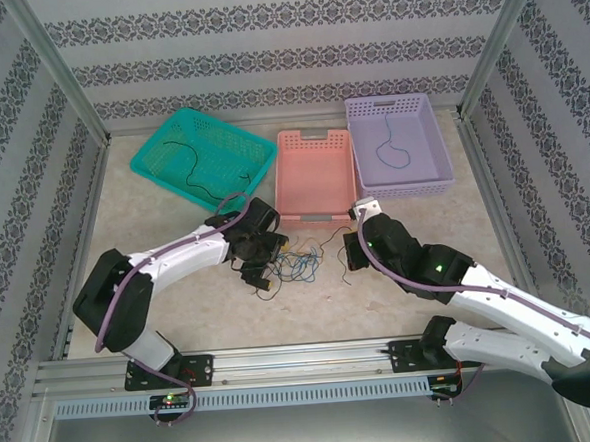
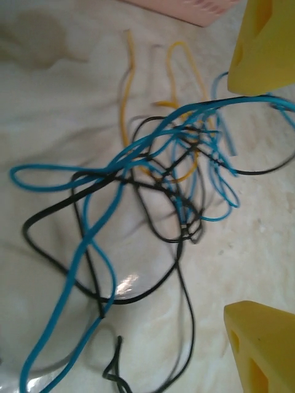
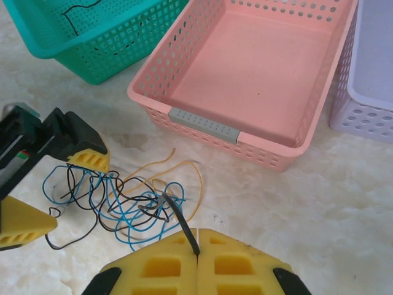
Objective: Untangle the cables
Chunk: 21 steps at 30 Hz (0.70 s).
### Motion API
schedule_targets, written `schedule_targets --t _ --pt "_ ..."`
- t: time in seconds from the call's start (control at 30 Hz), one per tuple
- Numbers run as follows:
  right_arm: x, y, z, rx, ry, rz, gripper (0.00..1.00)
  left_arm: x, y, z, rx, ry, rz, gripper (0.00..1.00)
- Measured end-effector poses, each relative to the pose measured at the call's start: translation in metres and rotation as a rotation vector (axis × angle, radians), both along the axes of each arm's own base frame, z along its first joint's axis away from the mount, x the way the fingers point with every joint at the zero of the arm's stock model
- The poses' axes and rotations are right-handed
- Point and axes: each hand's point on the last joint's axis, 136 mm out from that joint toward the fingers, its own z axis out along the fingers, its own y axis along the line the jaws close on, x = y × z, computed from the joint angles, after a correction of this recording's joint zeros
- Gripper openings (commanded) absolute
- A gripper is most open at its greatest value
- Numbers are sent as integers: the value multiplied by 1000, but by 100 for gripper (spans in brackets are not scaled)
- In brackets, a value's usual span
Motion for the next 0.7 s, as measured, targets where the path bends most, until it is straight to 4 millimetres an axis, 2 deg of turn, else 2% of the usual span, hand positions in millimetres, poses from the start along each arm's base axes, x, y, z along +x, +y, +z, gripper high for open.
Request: schedule_targets --t 0.07,0.13,0.2,0.3,0.4,0.6,0.7 --pt "-1 -2 2 2 -3 -4 0 4 0 -10 16 9 25 62" --pt "-2 -6 5 6 -14 -13 0 7 3 -22 42 21 44 29" --pt "-3 -12 11 14 -35 -27 0 7 12 -32 74 29 60 15" --pt "-3 -26 24 37 -78 -66 0 1 40 -44 131 41 93 6" --pt "-2 -45 36 49 -110 -121 0 -4 76 -41 175 34 144 4" --pt "2 -64 39 -10 -95 -150 0 11 110 10 126 -118 200 4" --pt "7 -68 48 -16 -104 -151 0 11 127 20 126 -156 222 4"
